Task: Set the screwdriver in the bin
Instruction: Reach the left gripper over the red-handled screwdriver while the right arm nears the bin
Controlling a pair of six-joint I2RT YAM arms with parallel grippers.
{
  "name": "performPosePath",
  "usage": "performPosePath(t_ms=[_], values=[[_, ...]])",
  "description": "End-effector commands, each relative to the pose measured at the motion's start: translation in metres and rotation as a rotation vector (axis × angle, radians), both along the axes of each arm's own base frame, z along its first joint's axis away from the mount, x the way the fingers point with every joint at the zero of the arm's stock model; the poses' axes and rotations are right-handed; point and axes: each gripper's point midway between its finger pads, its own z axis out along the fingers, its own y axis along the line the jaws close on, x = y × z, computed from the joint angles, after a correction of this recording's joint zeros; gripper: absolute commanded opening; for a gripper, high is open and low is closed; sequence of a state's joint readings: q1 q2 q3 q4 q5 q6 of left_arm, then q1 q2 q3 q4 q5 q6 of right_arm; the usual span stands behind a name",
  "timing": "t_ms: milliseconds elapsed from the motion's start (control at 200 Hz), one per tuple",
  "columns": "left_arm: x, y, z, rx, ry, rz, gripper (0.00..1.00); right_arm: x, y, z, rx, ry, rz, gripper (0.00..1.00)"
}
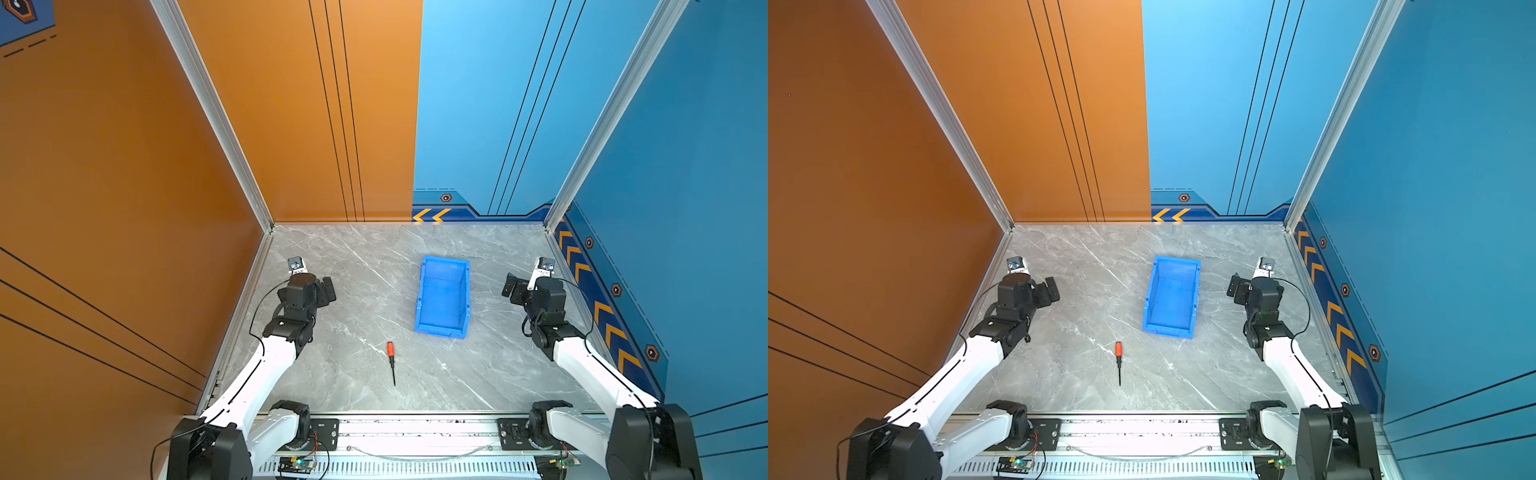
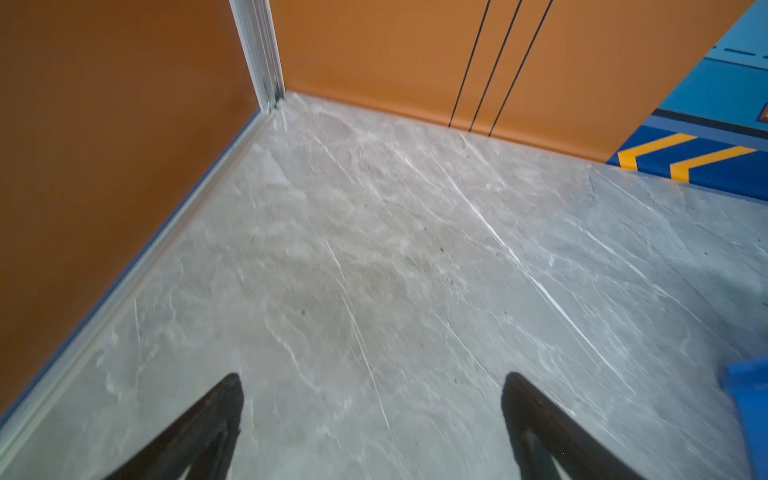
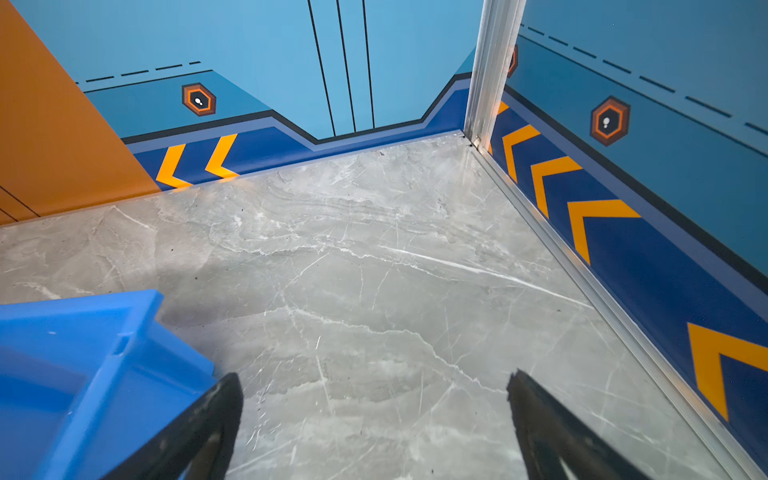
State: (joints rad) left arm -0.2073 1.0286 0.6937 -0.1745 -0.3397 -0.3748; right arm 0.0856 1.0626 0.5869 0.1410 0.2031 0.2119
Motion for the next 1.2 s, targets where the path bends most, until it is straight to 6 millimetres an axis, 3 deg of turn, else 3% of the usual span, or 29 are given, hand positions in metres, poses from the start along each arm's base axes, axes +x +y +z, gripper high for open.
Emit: performPosePath(t_ms=[0,260,436,571,781,1041,1192], values=[[-0.058,-0.02,-0.05,-0.095,0.302,0.014,0.98,-0.027,0.021,-0.005,0.023,0.171,0.036,1.0],[-0.1,-0.137,-0.076,-0.228,0.499,-0.232,0.98,-0.067,0.103,0.024,-0.058,0.273,0.322,1.0],[-0.118,-0.191,-0.094,-0.135,0.617,-0.314,0.99,-0.094,0.148,0.03,0.006,0.283,0.537,1.0],[-0.122,-0.206,-0.111,-0.108,0.659,-0.272,1.0,-0.11,0.164,0.028,0.068,0.314,0.648,1.0],[-0.12,-0.234,-0.123,-0.08,0.724,-0.267,0.9,-0.142,0.177,0.037,0.061,0.328,0.793,1.0],[-0.125,-0.232,-0.146,-0.027,0.766,-0.212,0.78,-0.201,0.207,0.06,0.073,0.167,1.11,1.0],[-0.126,-0.224,-0.15,-0.013,0.767,-0.194,0.73,-0.217,0.218,0.058,0.073,0.179,1.179,1.0]])
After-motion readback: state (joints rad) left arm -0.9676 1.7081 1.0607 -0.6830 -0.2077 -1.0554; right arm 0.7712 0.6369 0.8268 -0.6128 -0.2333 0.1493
